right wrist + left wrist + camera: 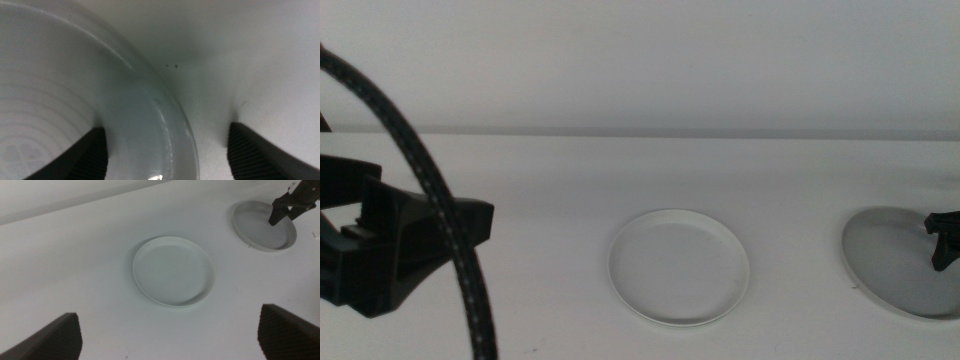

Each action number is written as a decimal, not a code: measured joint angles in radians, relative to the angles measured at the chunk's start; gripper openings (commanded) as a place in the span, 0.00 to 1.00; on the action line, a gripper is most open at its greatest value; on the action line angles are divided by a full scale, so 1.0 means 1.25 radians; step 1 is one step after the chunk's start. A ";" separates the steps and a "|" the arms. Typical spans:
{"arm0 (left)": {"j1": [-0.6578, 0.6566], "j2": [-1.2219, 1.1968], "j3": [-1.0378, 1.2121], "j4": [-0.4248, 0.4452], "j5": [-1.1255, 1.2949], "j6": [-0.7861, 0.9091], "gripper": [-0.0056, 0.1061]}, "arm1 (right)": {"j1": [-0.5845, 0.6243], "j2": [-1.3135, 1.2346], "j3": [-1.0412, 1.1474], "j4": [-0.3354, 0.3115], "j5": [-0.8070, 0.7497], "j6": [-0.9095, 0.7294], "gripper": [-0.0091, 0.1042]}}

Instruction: Stack the three bowls on top of each other.

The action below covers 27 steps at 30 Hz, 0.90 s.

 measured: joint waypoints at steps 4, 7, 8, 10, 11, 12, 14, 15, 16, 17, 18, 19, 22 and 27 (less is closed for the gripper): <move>0.000 0.000 0.000 0.000 0.000 0.000 0.89 | 0.000 0.006 -0.007 0.012 0.002 -0.002 0.39; 0.000 0.000 0.000 0.000 0.000 0.000 0.89 | 0.000 0.007 -0.007 0.007 -0.005 -0.002 0.15; 0.000 0.000 0.000 0.000 0.000 0.000 0.89 | -0.002 0.007 -0.007 0.001 -0.007 -0.002 0.10; 0.000 0.000 0.000 0.000 0.000 0.000 0.89 | -0.002 0.003 -0.007 -0.002 -0.001 -0.005 0.06; 0.000 0.000 0.000 0.000 0.000 0.000 0.89 | -0.002 -0.001 -0.007 0.007 -0.001 -0.009 0.06; 0.000 0.000 0.000 0.000 0.000 0.000 0.89 | -0.002 -0.004 -0.007 0.007 -0.001 -0.012 0.06; 0.000 0.000 0.000 0.000 0.000 0.000 0.89 | -0.002 -0.025 -0.003 0.023 -0.003 -0.024 0.06; 0.000 0.000 0.000 0.000 0.000 0.000 0.89 | -0.002 -0.039 0.003 0.032 -0.008 -0.031 0.06; 0.000 0.000 0.000 0.000 0.000 0.000 0.89 | -0.002 -0.061 0.012 0.040 -0.013 -0.037 0.06; 0.000 0.000 0.000 0.000 0.000 0.000 0.89 | -0.002 -0.085 0.023 0.047 -0.017 -0.045 0.06; 0.000 0.000 0.000 0.000 0.000 0.000 0.89 | -0.002 -0.110 0.032 0.057 -0.021 -0.053 0.06; 0.000 0.000 0.000 0.000 0.000 0.000 0.89 | -0.002 -0.133 0.043 0.068 -0.021 -0.062 0.06; 0.000 0.000 0.000 0.000 0.000 0.000 0.89 | -0.002 -0.179 0.059 0.098 -0.014 -0.081 0.06; 0.000 0.000 0.000 0.000 -0.002 0.000 0.89 | -0.002 -0.243 0.060 0.160 0.010 -0.108 0.06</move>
